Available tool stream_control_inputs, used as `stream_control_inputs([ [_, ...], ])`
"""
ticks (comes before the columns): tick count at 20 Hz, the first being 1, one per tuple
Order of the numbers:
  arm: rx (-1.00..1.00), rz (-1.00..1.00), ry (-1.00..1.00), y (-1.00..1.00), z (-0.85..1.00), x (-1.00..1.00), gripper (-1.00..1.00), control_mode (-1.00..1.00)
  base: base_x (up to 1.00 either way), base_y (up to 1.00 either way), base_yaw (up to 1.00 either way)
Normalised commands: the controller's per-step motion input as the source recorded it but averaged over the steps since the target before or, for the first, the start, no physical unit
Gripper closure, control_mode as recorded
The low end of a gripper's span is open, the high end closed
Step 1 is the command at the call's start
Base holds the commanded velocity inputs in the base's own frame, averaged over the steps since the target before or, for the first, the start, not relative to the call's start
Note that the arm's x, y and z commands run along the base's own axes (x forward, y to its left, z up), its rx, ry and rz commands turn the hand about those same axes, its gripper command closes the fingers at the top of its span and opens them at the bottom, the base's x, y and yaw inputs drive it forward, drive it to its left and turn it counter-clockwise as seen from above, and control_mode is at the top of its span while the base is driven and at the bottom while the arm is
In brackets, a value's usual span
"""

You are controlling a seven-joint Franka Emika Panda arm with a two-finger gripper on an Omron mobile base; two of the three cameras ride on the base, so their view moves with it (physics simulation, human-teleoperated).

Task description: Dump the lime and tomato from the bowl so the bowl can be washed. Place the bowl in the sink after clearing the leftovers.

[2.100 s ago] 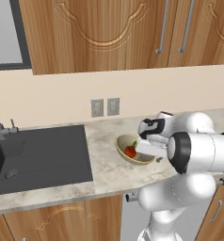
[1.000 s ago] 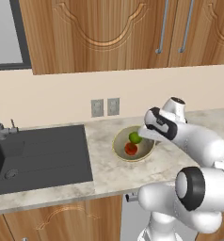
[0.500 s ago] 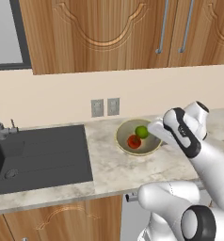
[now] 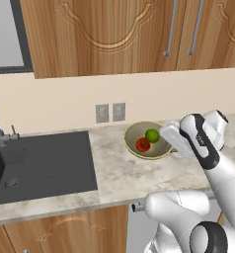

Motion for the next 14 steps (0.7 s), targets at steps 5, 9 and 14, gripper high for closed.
stream_control_inputs([
  [5,0.00,0.00,0.01,0.00,0.00,-0.03,1.00,-1.00,0.00,0.00,0.00],
  [9,0.00,0.00,0.02,0.00,0.00,-0.05,1.00,1.00,-0.41,0.00,0.00],
  [14,0.00,0.00,0.00,0.00,0.00,0.00,1.00,1.00,-0.56,0.18,0.00],
])
